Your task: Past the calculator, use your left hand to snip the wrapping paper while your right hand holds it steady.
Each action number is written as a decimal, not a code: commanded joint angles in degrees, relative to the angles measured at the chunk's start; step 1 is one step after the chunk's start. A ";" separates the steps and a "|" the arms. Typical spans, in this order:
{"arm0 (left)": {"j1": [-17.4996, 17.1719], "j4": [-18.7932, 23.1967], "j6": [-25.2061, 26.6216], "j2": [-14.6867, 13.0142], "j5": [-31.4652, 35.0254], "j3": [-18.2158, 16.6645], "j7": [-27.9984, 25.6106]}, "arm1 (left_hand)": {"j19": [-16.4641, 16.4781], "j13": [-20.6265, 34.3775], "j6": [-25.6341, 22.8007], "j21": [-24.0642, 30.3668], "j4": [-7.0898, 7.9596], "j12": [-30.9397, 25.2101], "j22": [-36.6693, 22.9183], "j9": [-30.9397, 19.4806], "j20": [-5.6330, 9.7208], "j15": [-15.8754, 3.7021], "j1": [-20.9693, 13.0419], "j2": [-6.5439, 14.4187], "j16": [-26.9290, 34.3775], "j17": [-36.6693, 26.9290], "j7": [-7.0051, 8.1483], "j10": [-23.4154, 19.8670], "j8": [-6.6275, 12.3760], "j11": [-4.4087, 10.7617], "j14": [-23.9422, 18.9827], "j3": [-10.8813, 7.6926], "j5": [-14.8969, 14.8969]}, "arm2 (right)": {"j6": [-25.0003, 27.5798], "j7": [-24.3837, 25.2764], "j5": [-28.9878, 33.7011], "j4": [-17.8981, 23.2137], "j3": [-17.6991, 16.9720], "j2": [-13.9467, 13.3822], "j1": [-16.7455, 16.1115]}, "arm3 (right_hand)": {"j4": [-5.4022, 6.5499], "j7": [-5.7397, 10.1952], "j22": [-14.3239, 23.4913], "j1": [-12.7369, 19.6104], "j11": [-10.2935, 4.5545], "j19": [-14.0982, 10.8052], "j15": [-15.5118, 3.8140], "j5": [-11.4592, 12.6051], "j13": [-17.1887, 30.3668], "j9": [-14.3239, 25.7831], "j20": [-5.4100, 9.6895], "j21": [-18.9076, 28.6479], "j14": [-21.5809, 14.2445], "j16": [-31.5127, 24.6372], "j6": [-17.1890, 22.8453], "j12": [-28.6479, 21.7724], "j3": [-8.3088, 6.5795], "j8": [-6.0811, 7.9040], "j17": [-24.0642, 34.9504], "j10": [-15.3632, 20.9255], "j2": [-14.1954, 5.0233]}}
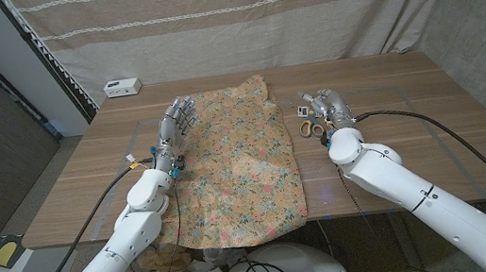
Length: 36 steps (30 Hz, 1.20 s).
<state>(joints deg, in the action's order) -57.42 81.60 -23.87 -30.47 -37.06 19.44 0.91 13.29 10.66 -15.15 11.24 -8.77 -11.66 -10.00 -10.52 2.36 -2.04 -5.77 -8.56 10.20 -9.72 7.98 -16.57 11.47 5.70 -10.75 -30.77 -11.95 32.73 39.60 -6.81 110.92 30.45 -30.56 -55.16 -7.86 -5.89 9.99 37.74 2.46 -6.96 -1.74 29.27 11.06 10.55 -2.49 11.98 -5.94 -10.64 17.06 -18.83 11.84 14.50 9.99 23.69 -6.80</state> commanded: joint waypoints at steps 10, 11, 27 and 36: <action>1.14 -0.68 0.30 0.34 -0.02 0.31 0.58 | 0.06 0.21 -1.48 -0.06 -0.05 -0.41 -0.16 -0.21 2.20 -5.24 -0.47 -0.05 0.30 -0.24 -0.12 -0.70 0.78 -0.12 0.15 0.23 -0.28 | 4.97 2.98 4.77 -2.08 3.44 3.64 2.32 | -0.55 -0.06 0.35 2.32 -0.39 -1.40 -0.38 -0.39 0.06 0.21 -0.08 -0.05 -2.07 -0.45 2.83 -0.98 -0.94 0.67 0.15 2.87 -0.33; 1.08 -0.63 0.28 0.33 -0.01 0.25 0.47 | 0.06 0.21 -1.56 -0.06 -0.05 -0.41 -0.16 -0.21 2.21 -5.21 -0.47 -0.05 0.29 -0.24 -0.17 -0.73 0.80 -0.19 0.16 0.24 -0.28 | 5.09 3.10 5.17 -2.23 3.71 3.64 2.46 | -0.63 -0.16 0.35 2.55 -0.27 -1.51 -0.33 -0.40 0.05 0.21 -0.06 -0.03 -2.19 -0.44 3.04 -1.07 -1.02 0.71 0.14 3.18 -0.33; 1.13 -1.26 -1.47 0.89 0.79 0.08 -0.11 | 0.15 0.22 -4.12 -0.02 -0.11 -0.90 -0.15 -0.21 2.44 -5.61 -0.85 0.03 0.34 -0.23 -0.21 -2.53 1.36 0.24 0.13 0.42 -0.40 | 9.38 4.81 8.79 -2.69 5.59 5.46 3.31 | -0.48 2.74 0.47 5.34 -1.63 -2.96 -1.96 -1.12 -0.14 0.23 -0.51 0.01 -4.47 -0.28 9.40 -1.90 -1.84 1.60 0.27 7.49 0.09; 0.96 -1.35 -1.91 0.78 0.28 -0.07 0.75 | 0.16 0.22 -4.37 -0.03 -0.19 -0.92 -0.14 -0.21 2.49 -5.68 -1.12 0.04 0.31 -0.22 -0.40 -2.85 1.28 0.37 0.17 0.44 -0.44 | 11.96 6.23 10.31 -3.60 6.27 7.16 3.85 | -0.49 4.61 0.52 6.21 -4.98 -3.78 -4.43 -1.38 -0.20 0.18 -0.17 0.12 -5.65 -0.30 11.08 -2.07 -1.89 1.45 0.23 9.15 0.72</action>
<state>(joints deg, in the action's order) -56.33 80.47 -25.02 -29.65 -36.54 19.57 0.96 13.29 10.81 -18.94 11.24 -8.93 -12.11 -9.99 -10.52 2.36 -2.04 -6.40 -8.29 10.20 -9.72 7.47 -19.00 12.54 6.13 -10.75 -30.62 -11.95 41.71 44.48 1.68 108.22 35.83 -25.18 -51.94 -8.29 -1.79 10.27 43.00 -1.77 -10.06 -2.25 27.94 10.82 10.53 -2.66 11.98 -10.76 -10.64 27.59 -20.58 10.07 15.71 9.99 32.32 -6.20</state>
